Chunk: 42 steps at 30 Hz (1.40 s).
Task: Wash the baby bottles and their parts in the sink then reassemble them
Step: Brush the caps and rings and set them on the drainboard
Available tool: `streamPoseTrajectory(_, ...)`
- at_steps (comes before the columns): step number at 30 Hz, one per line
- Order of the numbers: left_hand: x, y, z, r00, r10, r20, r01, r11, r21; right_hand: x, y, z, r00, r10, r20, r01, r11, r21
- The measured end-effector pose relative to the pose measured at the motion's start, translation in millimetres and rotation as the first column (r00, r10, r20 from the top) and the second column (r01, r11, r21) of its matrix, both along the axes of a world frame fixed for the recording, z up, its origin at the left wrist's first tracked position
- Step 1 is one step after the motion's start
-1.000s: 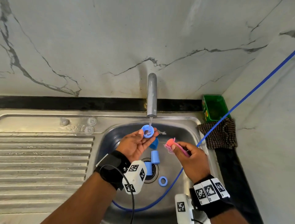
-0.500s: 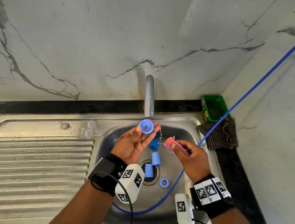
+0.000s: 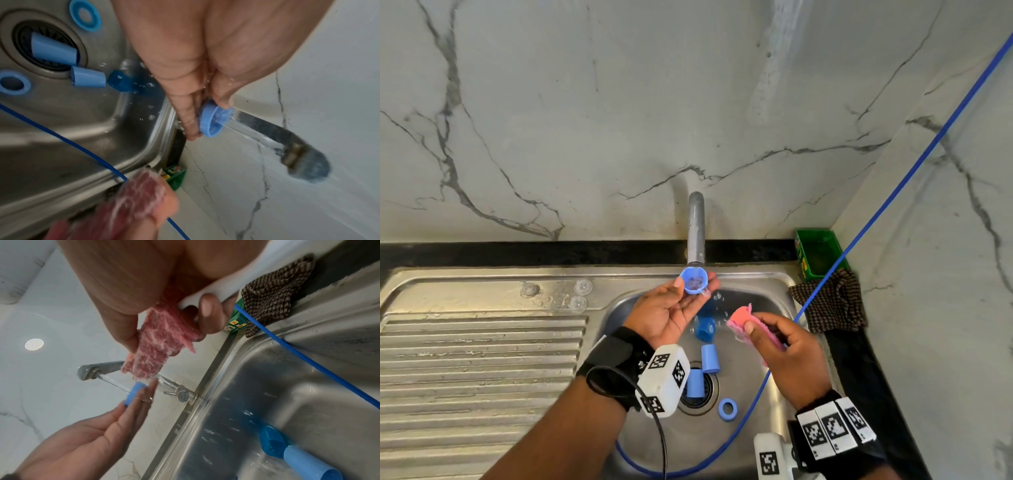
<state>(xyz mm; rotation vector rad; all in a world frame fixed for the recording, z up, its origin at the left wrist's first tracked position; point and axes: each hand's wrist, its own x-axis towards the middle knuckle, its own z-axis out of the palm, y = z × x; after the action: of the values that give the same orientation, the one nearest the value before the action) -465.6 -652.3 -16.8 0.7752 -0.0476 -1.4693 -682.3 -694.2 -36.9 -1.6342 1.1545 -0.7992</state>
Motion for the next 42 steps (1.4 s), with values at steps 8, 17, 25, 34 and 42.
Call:
streamPoseTrajectory(8, -4.6, 0.9, 13.5, 0.998, 0.005, -0.055, -0.005, 1.0, 0.001, -9.5, 13.7, 15.5, 1.0, 0.02, -0.017, -0.021, 0.998, -0.053)
streamPoseTrajectory(17, -15.9, 22.6, 8.8, 0.938, -0.094, 0.332, 0.042, 0.986, 0.16, -11.0, 30.7, 24.1, 0.999, 0.049, 0.005, -0.048, 0.997, -0.067)
streamPoseTrajectory(25, 9.0, 79.2, -29.4, 0.223, -0.248, 0.943, 0.045, 0.969, 0.244, 4.4, 50.4, 21.4, 0.995, 0.104, -0.008, -0.105, 0.993, -0.06)
streamPoseTrajectory(34, 87.1, 138.3, -58.5, 0.127, -0.271, 0.954, -0.284, 0.912, 0.297, 44.2, 78.5, 12.4, 0.983, 0.18, -0.039, -0.18, 0.984, 0.001)
streamPoseTrajectory(42, 199.7, 154.3, -85.0, 0.064, -0.311, 0.948, -0.568, 0.77, 0.291, 62.2, 90.5, 3.5, 0.981, 0.16, -0.108, -0.155, 0.986, 0.055)
